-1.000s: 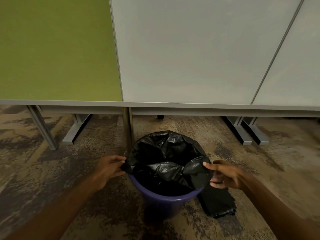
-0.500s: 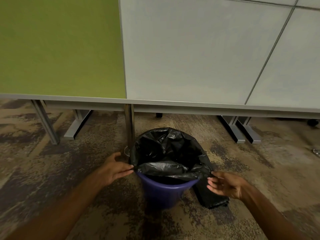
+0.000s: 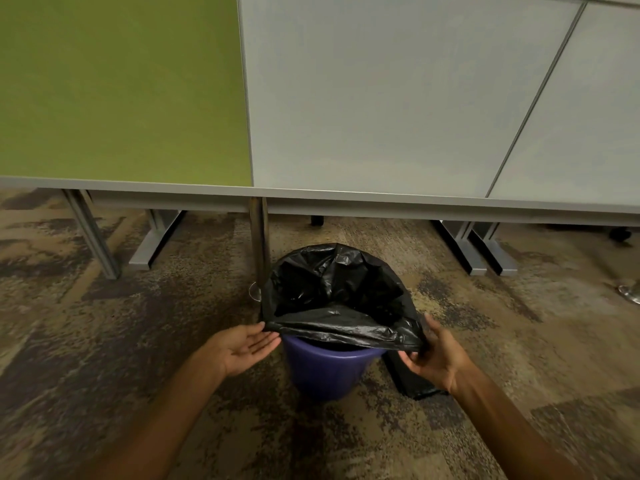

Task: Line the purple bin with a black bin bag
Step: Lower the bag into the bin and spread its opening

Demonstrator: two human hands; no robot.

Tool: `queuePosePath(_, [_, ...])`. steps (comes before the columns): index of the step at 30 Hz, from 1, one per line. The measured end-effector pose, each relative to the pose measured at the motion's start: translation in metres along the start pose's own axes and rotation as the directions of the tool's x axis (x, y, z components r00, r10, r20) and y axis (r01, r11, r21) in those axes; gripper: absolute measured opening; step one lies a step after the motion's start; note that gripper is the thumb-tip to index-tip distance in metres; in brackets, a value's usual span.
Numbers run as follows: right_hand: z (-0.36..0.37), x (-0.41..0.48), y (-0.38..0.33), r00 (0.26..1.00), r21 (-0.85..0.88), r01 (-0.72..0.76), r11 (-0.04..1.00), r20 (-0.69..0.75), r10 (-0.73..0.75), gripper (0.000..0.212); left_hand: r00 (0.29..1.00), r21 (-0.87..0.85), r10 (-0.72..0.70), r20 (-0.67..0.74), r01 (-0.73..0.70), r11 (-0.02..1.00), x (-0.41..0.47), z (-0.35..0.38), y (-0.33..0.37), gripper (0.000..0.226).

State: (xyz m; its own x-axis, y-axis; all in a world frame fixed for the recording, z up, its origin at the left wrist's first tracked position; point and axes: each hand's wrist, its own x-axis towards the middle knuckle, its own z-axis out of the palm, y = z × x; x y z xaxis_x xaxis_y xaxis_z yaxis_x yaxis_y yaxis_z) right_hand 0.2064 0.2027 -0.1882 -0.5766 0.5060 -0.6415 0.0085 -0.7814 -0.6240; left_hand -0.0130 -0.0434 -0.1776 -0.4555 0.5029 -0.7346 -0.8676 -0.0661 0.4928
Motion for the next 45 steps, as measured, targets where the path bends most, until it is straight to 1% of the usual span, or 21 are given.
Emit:
queuePosePath(2, [0.001,0.000,0.005,1.000,-0.085,0.025,0.996,0.015,-0.024,0.030,1.000,-0.062,0.009,0.020,-0.007,0.998,0.003,-0.001,-0.005,0.018])
queuePosePath(5, [0.002,-0.001,0.012,1.000,-0.198,0.019,0.980,0.009,-0.017,0.045,0.997,-0.100,0.026,0.074,-0.018,0.995,0.002,-0.001,-0.009,0.012])
queuePosePath(8, [-0.001,0.001,0.015,1.000,-0.225,0.017,0.974,-0.002,-0.018,0.019,0.992,-0.070,0.046,0.121,-0.037,0.997,0.000,-0.001,-0.013,0.015])
queuePosePath(11, [-0.005,0.001,0.019,1.000,-0.256,-0.016,0.967,0.000,0.016,0.013,0.989,0.008,0.075,0.129,-0.077,0.997,0.000,-0.002,-0.017,0.025])
queuePosePath(15, [-0.010,-0.002,0.022,0.993,-0.221,-0.050,0.974,0.095,0.072,0.015,0.990,0.189,0.094,0.104,-0.113,0.975,0.002,-0.007,-0.023,0.046])
queuePosePath(18, [-0.016,0.000,0.026,0.989,-0.206,-0.039,0.978,0.133,0.067,0.016,0.994,0.294,0.085,0.072,-0.102,0.950,0.004,-0.011,-0.029,0.052])
queuePosePath(21, [-0.020,0.006,0.031,0.990,-0.210,-0.033,0.977,0.124,0.060,0.012,0.996,0.335,0.086,0.037,-0.093,0.938,0.008,-0.011,-0.033,0.049])
queuePosePath(25, [-0.021,0.015,0.036,0.994,-0.255,-0.017,0.967,0.101,0.044,0.011,0.991,0.376,0.129,-0.022,-0.111,0.920,0.015,-0.006,-0.034,0.060])
queuePosePath(27, [-0.024,0.011,0.031,0.993,-0.291,-0.023,0.957,0.106,0.057,0.025,0.983,0.482,0.175,-0.053,-0.128,0.866,0.016,-0.006,-0.032,0.061])
queuePosePath(29, [-0.030,0.002,0.016,0.998,-0.387,0.023,0.922,0.068,0.004,0.050,0.953,0.627,0.290,-0.084,-0.175,0.759,0.019,-0.011,-0.029,0.065])
queuePosePath(30, [-0.033,-0.002,0.005,0.996,-0.489,0.091,0.868,0.036,-0.085,0.057,0.919,0.683,0.383,-0.097,-0.219,0.697,0.021,-0.013,-0.026,0.065])
queuePosePath(31, [-0.033,-0.005,-0.006,0.978,-0.606,0.174,0.776,0.012,-0.210,0.058,0.865,0.717,0.490,-0.105,-0.276,0.641,0.024,-0.014,-0.022,0.060])
queuePosePath(33, [-0.018,-0.009,-0.024,0.889,-0.741,0.326,0.587,0.029,-0.457,0.054,0.744,0.756,0.659,-0.106,-0.370,0.540,0.028,-0.008,-0.014,0.044])
queuePosePath(34, [-0.003,-0.009,-0.031,0.831,-0.754,0.417,0.508,0.091,-0.549,0.047,0.721,0.775,0.685,-0.100,-0.375,0.508,0.030,-0.002,-0.009,0.043])
queuePosePath(35, [0.015,-0.005,-0.035,0.771,-0.768,0.504,0.395,0.194,-0.607,0.039,0.734,0.792,0.672,-0.099,-0.350,0.500,0.033,0.006,-0.006,0.052])
queuePosePath(36, [0.035,0.000,-0.038,0.720,-0.777,0.574,0.257,0.329,-0.611,0.030,0.769,0.799,0.629,-0.112,-0.307,0.517,0.035,0.014,-0.003,0.066])
queuePosePath(37, [0.055,0.005,-0.038,0.691,-0.777,0.618,0.120,0.464,-0.554,0.025,0.812,0.794,0.568,-0.133,-0.256,0.551,0.037,0.022,-0.002,0.074])
queuePosePath(38, [0.075,0.017,-0.036,0.685,-0.770,0.639,-0.005,0.572,-0.451,0.021,0.846,0.773,0.510,-0.154,-0.219,0.596,0.040,0.029,-0.001,0.074])
queuePosePath(40, [0.106,0.042,-0.028,0.690,-0.728,0.646,-0.228,0.685,-0.233,0.015,0.876,0.759,0.456,-0.155,-0.190,0.623,0.041,0.037,-0.007,0.057])
queuePosePath(42, [0.126,0.074,-0.014,0.710,-0.685,0.639,-0.349,0.700,-0.077,0.013,0.861,0.788,0.490,-0.135,-0.207,0.580,0.045,0.040,-0.014,0.052])
queuePosePath(45, [0.139,0.117,0.008,0.769,-0.622,0.582,-0.524,0.630,0.107,0.023,0.830,0.814,0.548,-0.104,-0.245,0.527,0.046,0.039,-0.024,0.053])
